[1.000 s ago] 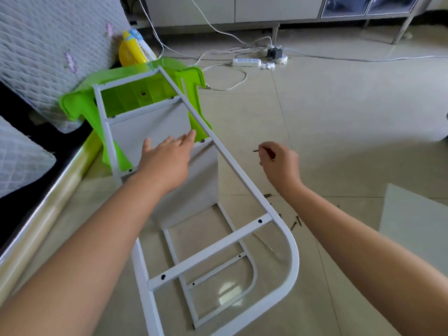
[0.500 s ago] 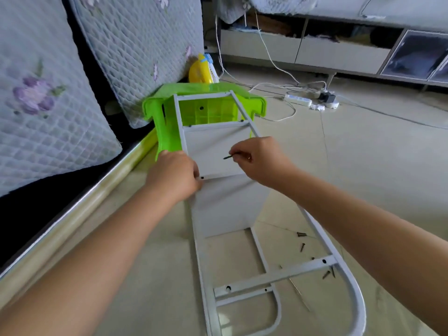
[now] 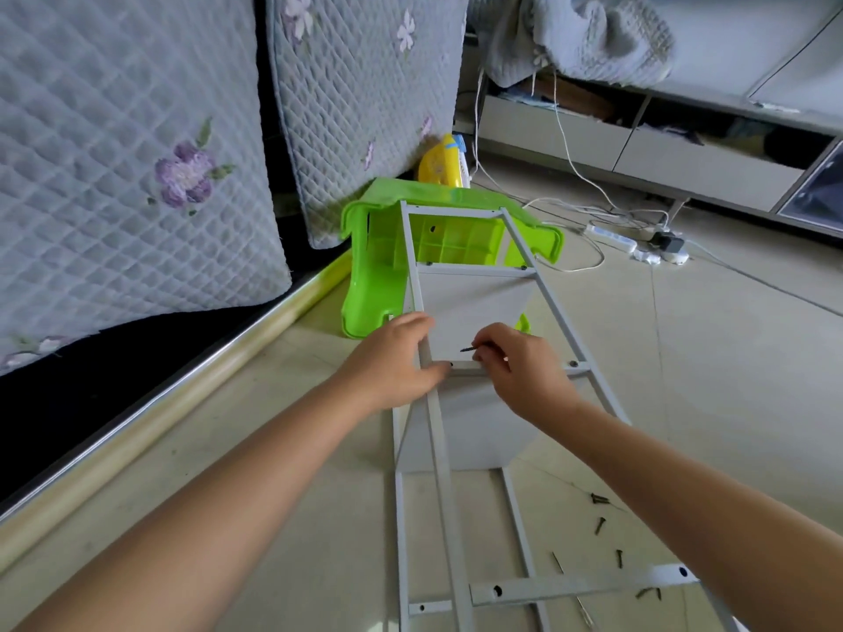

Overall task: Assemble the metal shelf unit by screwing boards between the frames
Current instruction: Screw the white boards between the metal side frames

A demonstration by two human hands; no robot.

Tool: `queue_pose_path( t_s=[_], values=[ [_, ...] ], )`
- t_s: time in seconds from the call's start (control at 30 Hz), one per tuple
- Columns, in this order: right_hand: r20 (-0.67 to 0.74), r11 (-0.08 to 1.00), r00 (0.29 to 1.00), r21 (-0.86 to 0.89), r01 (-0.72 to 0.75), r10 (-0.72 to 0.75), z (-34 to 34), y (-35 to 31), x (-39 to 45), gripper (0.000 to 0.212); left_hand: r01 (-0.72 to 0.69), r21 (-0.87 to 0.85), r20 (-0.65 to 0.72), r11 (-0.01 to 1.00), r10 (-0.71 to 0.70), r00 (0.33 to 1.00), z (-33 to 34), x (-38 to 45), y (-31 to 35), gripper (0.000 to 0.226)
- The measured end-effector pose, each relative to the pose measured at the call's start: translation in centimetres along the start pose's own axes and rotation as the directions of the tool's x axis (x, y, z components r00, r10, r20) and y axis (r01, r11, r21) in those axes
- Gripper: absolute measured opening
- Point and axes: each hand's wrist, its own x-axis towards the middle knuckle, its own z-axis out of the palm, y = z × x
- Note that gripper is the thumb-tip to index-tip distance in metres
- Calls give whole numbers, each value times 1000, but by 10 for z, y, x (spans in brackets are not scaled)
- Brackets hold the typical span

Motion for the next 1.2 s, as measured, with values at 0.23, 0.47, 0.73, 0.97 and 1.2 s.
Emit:
queue_pose_path(
  t_s=[0.23,0.47,0.73,0.97,1.2],
  values=[
    [-49,998,999,60,18,-15,4,2,2,17,20,-174,195,985,14,981,4,-1,-26,72],
    [-54,991,990,-28,131,-132,4,4,15,14,21,-198,192,980,18,981,3,9,-30,70],
    [219,863,894,-251,439,-391,-19,-12,28,15,-5,-181,211,983,44,977,1,7,-32,70],
    [454,785,852,-415,460,-260,-24,-31,35,29,-13,-213,194,977,55,979,1,4,-35,70],
    [593,602,791,-581,548,-148,-27,-51,41,26,-14,-304,179,953,71,981,4,5,-39,72]
  ],
)
